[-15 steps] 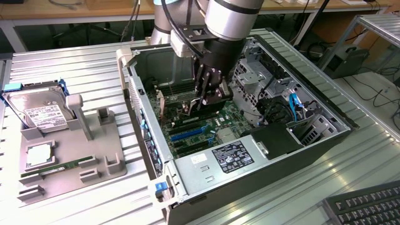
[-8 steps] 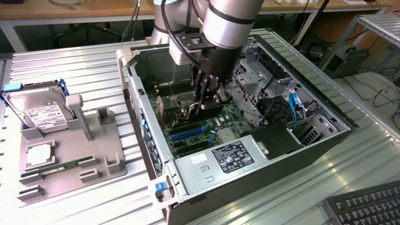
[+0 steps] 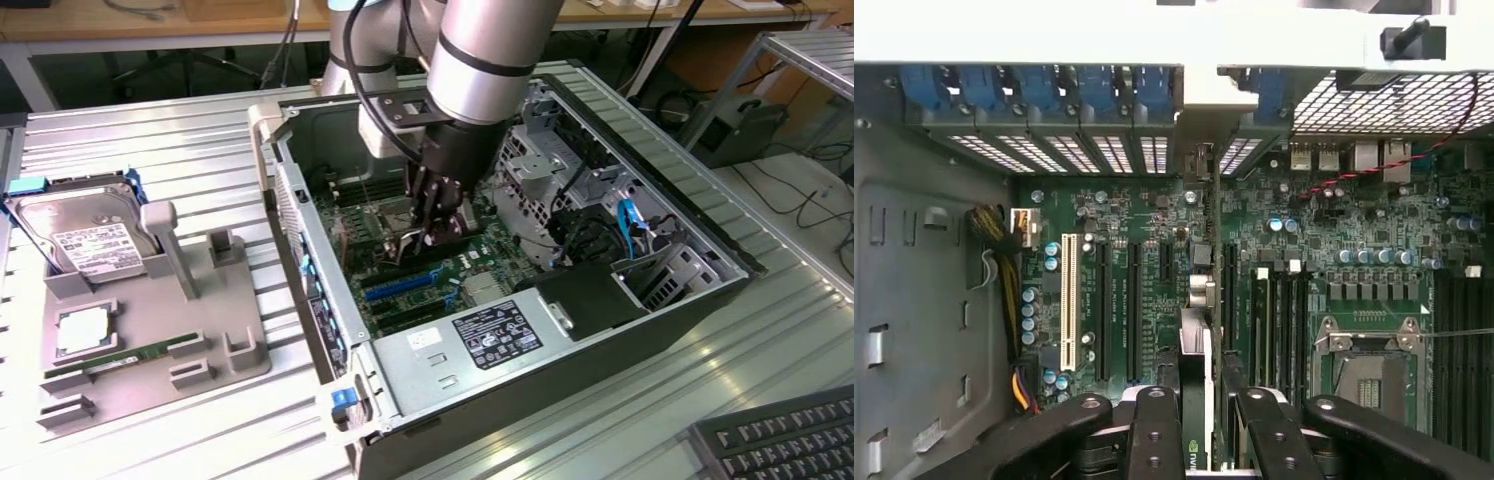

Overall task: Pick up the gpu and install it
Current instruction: 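Insert the gpu into the slot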

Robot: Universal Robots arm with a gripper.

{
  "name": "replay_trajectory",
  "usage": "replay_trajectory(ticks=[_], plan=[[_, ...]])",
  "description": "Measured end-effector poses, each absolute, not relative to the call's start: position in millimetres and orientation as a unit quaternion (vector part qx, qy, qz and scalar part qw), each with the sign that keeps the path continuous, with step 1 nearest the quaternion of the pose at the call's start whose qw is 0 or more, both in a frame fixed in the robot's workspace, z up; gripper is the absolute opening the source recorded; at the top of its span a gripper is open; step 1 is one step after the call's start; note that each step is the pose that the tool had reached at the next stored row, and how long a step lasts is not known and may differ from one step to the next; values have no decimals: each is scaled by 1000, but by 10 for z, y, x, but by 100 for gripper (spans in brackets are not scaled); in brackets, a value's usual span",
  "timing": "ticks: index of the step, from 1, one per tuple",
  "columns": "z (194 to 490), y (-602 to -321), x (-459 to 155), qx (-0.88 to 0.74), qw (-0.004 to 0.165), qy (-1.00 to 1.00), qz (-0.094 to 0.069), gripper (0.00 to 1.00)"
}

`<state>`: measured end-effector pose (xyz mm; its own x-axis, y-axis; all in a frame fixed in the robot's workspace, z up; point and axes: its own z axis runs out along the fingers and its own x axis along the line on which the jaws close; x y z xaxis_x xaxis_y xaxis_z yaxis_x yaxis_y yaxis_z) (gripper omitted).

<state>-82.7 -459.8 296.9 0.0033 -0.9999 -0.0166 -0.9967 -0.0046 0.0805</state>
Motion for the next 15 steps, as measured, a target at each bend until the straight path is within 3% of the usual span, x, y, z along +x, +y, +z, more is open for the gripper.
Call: replay_trajectory(ticks=[15], plan=[[2676, -4599, -870, 705, 21, -708, -36, 26]])
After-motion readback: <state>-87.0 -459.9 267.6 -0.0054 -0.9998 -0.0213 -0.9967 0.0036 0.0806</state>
